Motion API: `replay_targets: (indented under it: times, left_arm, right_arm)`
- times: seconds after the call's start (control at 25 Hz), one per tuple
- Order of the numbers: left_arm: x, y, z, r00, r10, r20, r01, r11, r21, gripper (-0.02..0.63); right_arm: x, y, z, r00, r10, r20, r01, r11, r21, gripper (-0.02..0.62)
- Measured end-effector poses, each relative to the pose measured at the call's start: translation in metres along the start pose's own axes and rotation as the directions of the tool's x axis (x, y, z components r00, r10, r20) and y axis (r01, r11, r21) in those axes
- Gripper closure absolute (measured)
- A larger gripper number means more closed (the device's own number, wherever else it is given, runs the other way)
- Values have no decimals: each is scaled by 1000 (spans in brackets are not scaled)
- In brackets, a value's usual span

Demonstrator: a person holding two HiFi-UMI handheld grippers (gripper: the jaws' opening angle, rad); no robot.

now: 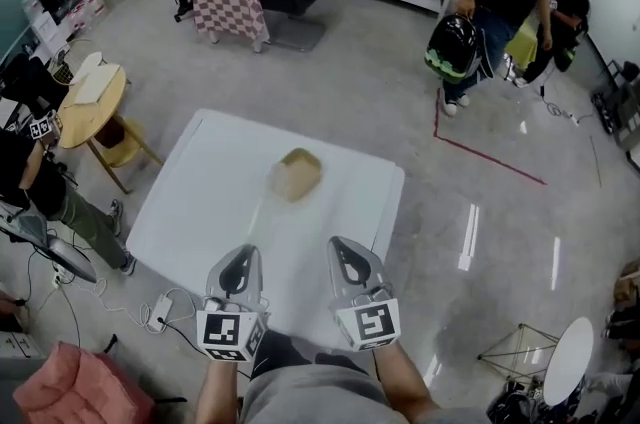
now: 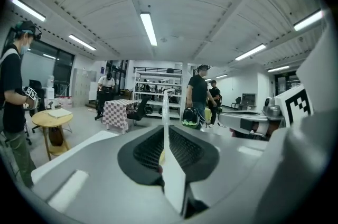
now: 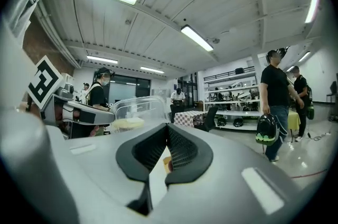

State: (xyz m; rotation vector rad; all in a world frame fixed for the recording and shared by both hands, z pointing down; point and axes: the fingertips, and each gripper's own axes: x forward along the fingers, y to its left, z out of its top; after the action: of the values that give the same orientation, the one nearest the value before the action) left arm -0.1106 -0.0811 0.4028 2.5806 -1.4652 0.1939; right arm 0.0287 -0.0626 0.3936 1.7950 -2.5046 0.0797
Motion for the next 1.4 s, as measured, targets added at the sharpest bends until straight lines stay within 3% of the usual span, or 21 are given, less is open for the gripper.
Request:
replay_targets:
  times: [0.32, 0.84, 1.4]
  left_arm:
    - [-52, -15, 1, 996, 83, 28, -83, 996, 13, 565]
    - [-105, -18, -37, 984, 178, 12, -177, 984, -25, 565]
    - [-111, -20, -35, 985, 171, 18, -171, 985, -18, 565]
  right_arm:
    - [-31, 27, 8, 996, 84, 9, -84, 996, -10, 592]
    - [-53, 75, -12, 978, 209, -3, -209, 978, -12, 592]
    - [-55, 84, -12, 975, 221, -7, -221, 975, -19, 592]
